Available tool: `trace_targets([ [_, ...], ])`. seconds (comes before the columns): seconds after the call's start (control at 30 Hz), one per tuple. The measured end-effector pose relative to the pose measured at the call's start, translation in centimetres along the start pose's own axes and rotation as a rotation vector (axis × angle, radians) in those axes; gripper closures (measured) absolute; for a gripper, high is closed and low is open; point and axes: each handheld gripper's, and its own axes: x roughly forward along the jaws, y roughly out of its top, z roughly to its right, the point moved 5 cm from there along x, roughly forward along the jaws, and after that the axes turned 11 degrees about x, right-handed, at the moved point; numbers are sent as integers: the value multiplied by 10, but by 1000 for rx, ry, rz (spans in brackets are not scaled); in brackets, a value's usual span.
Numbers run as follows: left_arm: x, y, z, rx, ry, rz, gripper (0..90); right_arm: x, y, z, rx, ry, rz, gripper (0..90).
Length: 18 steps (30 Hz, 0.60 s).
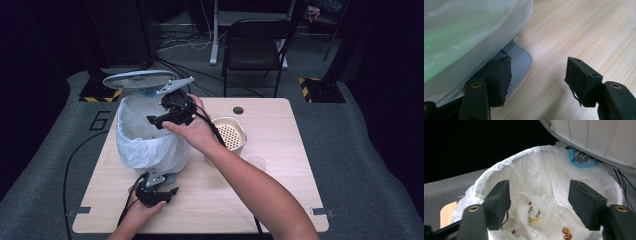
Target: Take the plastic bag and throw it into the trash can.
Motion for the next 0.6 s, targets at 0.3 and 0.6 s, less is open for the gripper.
trace_targets([
  [0.3,1,0,1,-4,13,15,373,-42,-15,19,0,-61,24,411],
  [0.6,0,-1,0,16,7,0,373,-63,-41,62,56,-141,10,467],
])
